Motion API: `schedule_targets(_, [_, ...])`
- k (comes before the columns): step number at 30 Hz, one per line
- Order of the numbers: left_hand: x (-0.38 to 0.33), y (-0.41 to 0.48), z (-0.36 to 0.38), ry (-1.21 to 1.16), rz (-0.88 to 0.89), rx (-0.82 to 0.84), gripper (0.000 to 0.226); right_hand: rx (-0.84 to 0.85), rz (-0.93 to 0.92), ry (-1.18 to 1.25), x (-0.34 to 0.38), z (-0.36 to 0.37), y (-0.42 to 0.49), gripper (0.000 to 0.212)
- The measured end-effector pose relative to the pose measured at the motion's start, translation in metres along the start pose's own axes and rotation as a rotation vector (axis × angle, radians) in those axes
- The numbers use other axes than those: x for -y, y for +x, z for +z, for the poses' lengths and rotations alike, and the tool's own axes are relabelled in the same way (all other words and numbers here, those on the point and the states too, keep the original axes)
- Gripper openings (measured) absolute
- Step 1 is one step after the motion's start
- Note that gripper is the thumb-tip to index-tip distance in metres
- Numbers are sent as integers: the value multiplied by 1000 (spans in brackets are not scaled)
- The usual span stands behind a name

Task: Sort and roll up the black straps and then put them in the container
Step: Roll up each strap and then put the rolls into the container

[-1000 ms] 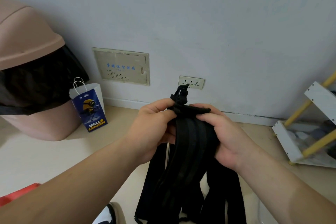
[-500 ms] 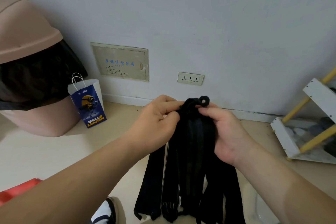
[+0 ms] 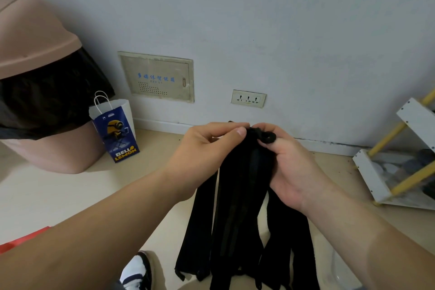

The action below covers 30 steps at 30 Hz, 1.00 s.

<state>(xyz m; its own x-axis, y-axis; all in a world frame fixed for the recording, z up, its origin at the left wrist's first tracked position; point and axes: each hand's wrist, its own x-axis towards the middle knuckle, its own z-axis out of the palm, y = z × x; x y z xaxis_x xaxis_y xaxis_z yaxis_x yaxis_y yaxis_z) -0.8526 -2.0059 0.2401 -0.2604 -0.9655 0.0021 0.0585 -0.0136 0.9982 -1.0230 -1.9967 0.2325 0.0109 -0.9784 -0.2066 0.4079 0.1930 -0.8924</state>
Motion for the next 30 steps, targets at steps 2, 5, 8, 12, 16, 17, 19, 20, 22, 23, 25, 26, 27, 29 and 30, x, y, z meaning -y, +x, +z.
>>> schedule_targets(2, [-2, 1, 1, -36, -46, -53, 17, 3, 2, -14, -1, 1, 0, 28])
schedule_targets(5, [1, 3, 1, -10, -50, -117, 19, 27, 5, -13, -1, 2, -2, 23])
schedule_targets(8, [2, 4, -1, 45, -34, -136, 15, 93, -27, -44, 1, 3, -6, 15])
schedule_targets(12, [0, 3, -2, 129, 9, -176, 24, 130, -116, -204, -3, -1, -6, 42])
schedule_targets(16, [-1, 6, -6, 154, -15, -208, 51, 116, -211, -409, -8, 1, -9, 48])
schedule_targets(17, [0, 6, -5, 157, -15, -205, 52, 104, -236, -467, -10, 1, -9, 51])
schedule_targets(19, [1, 5, -4, 159, -15, -197, 48, 71, -283, -528, -11, 3, -9, 50])
schedule_targets(20, [1, 5, -4, 154, -16, -192, 46, 57, -291, -520, -10, 3, -8, 48])
schedule_targets(22, [0, 5, -5, 131, -29, -182, 42, 50, -264, -455, -5, 0, -6, 51])
schedule_targets(23, [-1, 5, -6, 108, -36, -172, 39, 47, -241, -425, -3, -2, -4, 53])
schedule_targets(25, [-3, 4, -8, 56, -47, -153, 33, 36, -184, -394, -1, -3, -2, 45])
schedule_targets(26, [-3, 4, -9, 36, -49, -150, 33, 42, -143, -373, -1, -4, -1, 37])
schedule_targets(27, [-3, 4, -9, 21, -49, -146, 33, 57, -98, -344, -1, -4, -1, 30])
schedule_targets(29, [-3, 4, -9, -13, -45, -133, 33, 77, -38, -312, -1, -4, -2, 23])
schedule_targets(30, [-3, 4, -9, -21, -46, -127, 33, 75, -33, -314, 0, -4, -2, 22])
